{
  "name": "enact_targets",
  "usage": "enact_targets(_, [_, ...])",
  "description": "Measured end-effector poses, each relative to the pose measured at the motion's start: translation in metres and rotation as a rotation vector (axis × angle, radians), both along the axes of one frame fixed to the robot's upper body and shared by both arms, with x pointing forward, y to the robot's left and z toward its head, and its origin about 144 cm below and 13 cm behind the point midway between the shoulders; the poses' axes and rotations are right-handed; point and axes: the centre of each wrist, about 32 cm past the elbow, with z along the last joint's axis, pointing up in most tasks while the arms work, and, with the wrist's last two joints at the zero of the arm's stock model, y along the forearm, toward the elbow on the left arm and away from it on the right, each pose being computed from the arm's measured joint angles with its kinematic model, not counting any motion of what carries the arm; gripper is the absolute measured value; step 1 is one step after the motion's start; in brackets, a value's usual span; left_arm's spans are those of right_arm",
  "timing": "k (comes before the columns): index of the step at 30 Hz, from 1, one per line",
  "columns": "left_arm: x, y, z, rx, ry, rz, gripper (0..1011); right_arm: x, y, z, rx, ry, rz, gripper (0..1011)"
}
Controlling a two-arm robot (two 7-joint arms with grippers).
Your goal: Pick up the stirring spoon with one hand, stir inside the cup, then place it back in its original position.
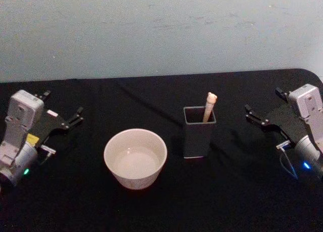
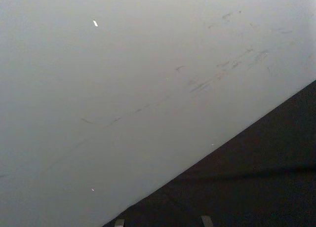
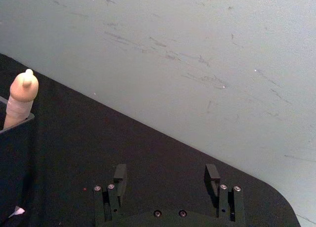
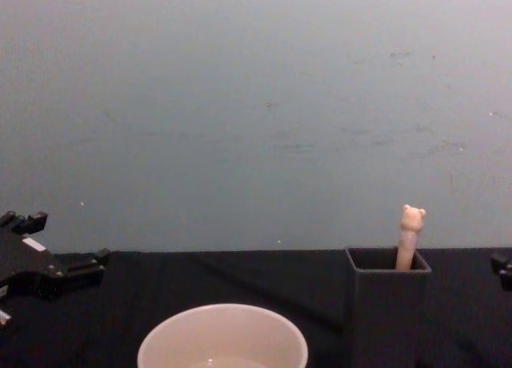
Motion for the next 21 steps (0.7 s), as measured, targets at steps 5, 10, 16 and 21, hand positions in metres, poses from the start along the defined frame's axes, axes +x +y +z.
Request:
enact_targets(5, [0.0000,0.0000,0.0000,0.000,0.000,0.000,1001,0.0000,-0.0002,0.0000,0.000,0.000,0.000,1002])
enact_targets(10, [0.0000,0.0000,0.0000,0.000,0.000,0.000,1001,0.0000,-0.0003,0.0000,-0.001,0.000,0.000,1002])
enact_targets(16, [0.0000,0.0000,0.0000,0.000,0.000,0.000,1001,0.0000,-0.0003,0.0000,-0.001,0.000,0.000,1002])
enact_targets(21, [0.0000,0.0000,0.0000,0.000,0.000,0.000,1001,0.0000,-0.0004,0.0000,-0.001,0.000,0.000,1002])
